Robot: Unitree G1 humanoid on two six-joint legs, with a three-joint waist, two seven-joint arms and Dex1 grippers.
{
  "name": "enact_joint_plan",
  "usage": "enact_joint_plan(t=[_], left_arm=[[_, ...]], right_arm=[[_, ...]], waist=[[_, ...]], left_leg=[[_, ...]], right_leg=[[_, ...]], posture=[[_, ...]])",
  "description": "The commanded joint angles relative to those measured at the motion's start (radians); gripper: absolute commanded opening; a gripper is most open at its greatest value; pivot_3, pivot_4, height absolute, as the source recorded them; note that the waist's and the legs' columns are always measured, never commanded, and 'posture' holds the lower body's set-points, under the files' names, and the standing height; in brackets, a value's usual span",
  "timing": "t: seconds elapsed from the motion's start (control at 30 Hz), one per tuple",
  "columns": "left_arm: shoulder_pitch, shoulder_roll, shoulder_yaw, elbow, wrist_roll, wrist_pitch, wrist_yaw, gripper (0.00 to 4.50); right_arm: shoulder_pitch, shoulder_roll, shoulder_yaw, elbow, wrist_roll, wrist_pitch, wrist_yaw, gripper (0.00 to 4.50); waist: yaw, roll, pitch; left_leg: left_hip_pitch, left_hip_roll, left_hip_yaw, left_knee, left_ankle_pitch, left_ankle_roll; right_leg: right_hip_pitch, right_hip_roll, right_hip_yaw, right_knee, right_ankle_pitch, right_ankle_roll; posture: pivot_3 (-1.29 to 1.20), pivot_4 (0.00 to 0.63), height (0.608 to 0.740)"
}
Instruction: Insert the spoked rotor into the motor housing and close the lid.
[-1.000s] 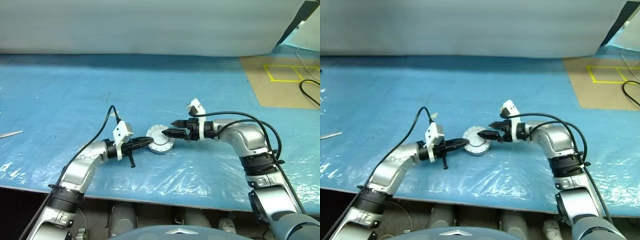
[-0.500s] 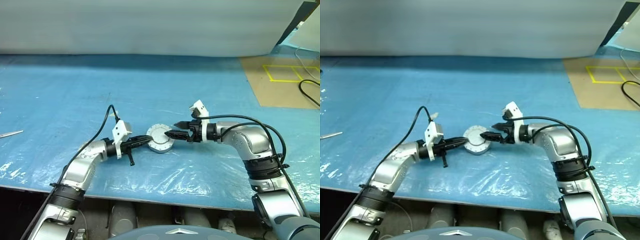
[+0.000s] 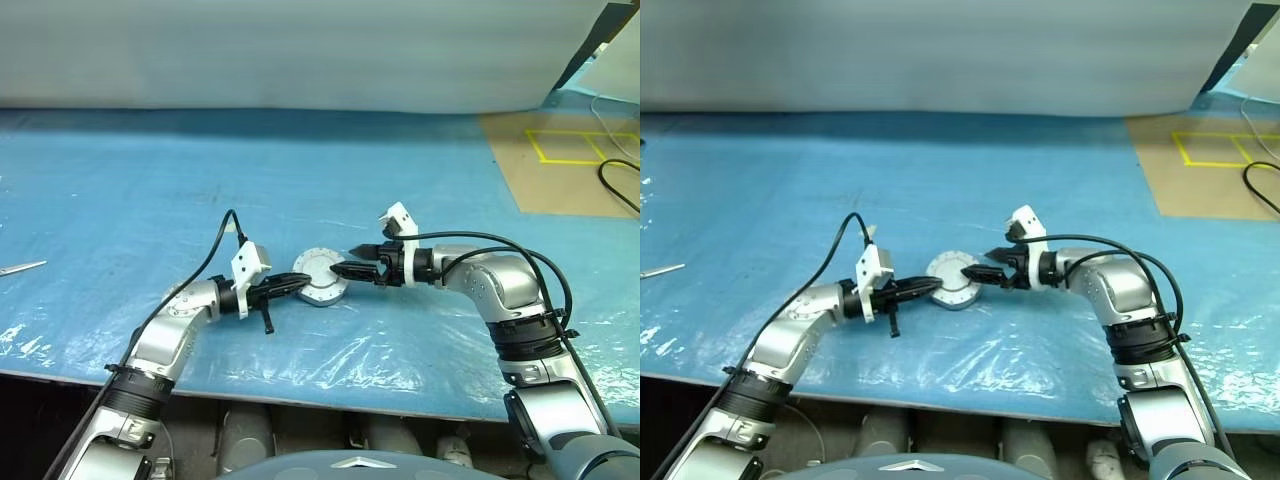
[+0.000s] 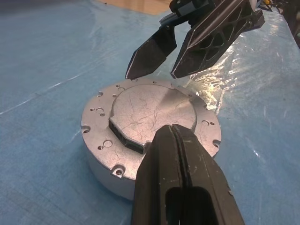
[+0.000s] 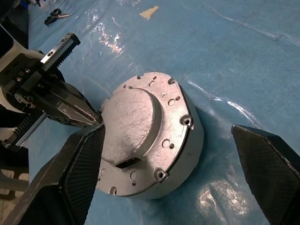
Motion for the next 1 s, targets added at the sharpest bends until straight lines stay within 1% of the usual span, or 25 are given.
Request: enact_joint_plan(t=[0.03,0.17,0.37,0.5,0.67,0.8,0.87,1.0], left_arm=[[0.006,0.017,0.012,0.007,0.008,-0.014,-0.006,0.00],[0.026,0.034,0.022,0.000,-0.003,-0.007,-0.019,0.00],[0.029,0.052,0.002,0.025,0.034,-0.035,-0.028,0.00],[0.016,0.032,-0.012,0.047,0.050,-0.045,-0.012,0.00],[0.011,0.029,-0.013,0.042,0.055,-0.045,-0.011,0.00],[0.011,0.029,-0.011,0.041,0.057,-0.050,-0.009,0.00],[0.010,0.027,-0.010,0.044,0.060,-0.057,-0.007,0.00],[0.011,0.025,-0.009,0.044,0.063,-0.061,-0.008,0.00]], right_arm=[[-0.008,-0.012,-0.029,-0.050,0.039,0.014,0.005,4.49],[0.003,-0.028,-0.032,-0.062,0.054,0.027,0.003,4.49],[0.001,-0.023,-0.029,-0.056,0.056,0.025,-0.008,4.49],[-0.004,-0.020,-0.025,-0.047,0.052,0.021,-0.013,4.49],[-0.002,-0.023,-0.027,-0.047,0.059,0.032,-0.013,4.49],[0.032,-0.047,-0.035,-0.076,0.139,0.153,0.032,4.49],[0.046,-0.062,-0.050,-0.061,0.184,0.228,0.047,4.49],[0.052,-0.060,-0.095,-0.008,0.240,0.319,0.044,4.49]], waist=[[0.000,0.000,0.000],[0.000,0.000,0.000],[0.001,0.000,0.000],[0.002,0.000,0.000],[0.002,0.000,0.000],[0.003,0.000,0.000],[0.006,0.000,0.000],[0.008,0.000,0.000]], left_leg=[[0.000,0.000,0.000,0.000,0.000,0.000],[0.000,0.000,0.000,0.000,0.000,0.000],[0.000,0.000,0.000,0.000,0.000,0.000],[0.000,0.000,0.000,0.000,0.000,0.000],[0.000,-0.001,0.000,0.001,0.000,0.000],[0.000,-0.001,0.000,0.001,0.000,0.000],[0.000,-0.001,-0.001,0.001,0.000,0.000],[0.000,-0.001,-0.001,0.001,0.000,0.000]], right_leg=[[0.000,0.000,0.000,0.000,0.000,0.000],[0.000,0.000,0.000,0.000,0.000,0.000],[0.000,0.000,0.000,0.000,0.000,0.000],[0.000,0.000,0.000,0.000,0.000,0.000],[0.001,-0.001,0.000,0.001,0.000,0.000],[0.001,-0.001,0.000,0.001,0.000,0.000],[0.001,-0.001,0.000,0.000,0.000,0.000],[0.001,-0.001,0.000,0.000,0.000,0.000]], posture=[[0.00,0.150,0.740],[0.00,0.150,0.740],[0.00,0.150,0.740],[0.00,0.150,0.740],[0.00,0.150,0.740],[0.00,0.150,0.740],[0.00,0.150,0.740],[0.00,0.150,0.740]])
